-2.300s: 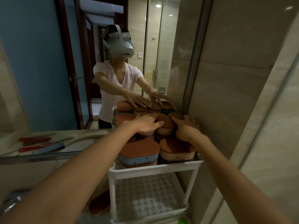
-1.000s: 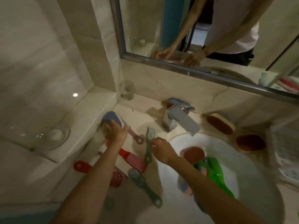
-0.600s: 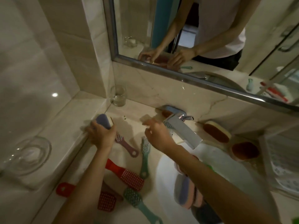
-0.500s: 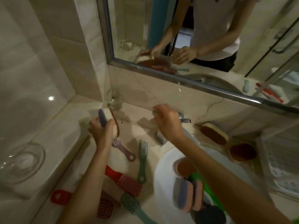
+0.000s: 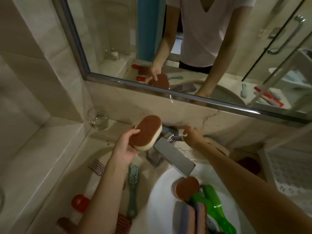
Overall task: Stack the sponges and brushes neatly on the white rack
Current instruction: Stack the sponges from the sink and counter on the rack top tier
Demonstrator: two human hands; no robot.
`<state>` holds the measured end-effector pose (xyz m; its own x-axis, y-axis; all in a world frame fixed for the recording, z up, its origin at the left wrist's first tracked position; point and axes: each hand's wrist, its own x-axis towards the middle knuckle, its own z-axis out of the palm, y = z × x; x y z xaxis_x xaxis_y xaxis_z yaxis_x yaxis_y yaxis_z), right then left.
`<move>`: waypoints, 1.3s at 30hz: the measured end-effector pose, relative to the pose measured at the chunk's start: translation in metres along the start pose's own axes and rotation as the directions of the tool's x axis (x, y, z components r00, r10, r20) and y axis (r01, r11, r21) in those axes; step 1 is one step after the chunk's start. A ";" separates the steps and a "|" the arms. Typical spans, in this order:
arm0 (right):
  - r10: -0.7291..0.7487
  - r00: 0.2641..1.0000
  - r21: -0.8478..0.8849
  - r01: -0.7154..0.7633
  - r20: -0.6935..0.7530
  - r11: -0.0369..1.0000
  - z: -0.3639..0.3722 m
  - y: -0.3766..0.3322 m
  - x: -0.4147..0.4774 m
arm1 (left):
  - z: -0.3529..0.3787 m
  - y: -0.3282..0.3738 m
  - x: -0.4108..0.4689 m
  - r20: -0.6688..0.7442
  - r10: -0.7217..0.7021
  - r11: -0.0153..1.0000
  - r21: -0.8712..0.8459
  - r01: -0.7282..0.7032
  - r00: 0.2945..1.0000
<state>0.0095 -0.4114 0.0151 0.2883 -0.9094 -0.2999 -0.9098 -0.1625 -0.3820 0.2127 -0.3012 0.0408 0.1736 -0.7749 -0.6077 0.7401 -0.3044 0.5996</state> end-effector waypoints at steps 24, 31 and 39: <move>-0.143 0.772 0.003 0.184 -0.619 0.983 -0.094 0.041 -0.144 | 0.113 -0.006 -0.084 0.007 0.458 0.887 0.058 -0.457 0.889; -0.024 0.528 0.140 0.268 -0.849 0.953 -0.168 0.067 -0.225 | 0.193 -0.045 -0.161 0.217 0.523 0.819 0.138 -0.556 0.824; 0.143 0.401 0.313 0.400 -0.905 0.861 -0.256 0.151 -0.309 | 0.304 -0.109 -0.243 0.385 0.547 0.747 0.177 -0.641 0.743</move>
<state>-0.2931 -0.2526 0.2738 -0.2848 -0.7345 0.6160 -0.5747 -0.3834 -0.7229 -0.1072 -0.2478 0.2813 0.2839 -0.9558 0.0767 0.3262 0.1715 0.9296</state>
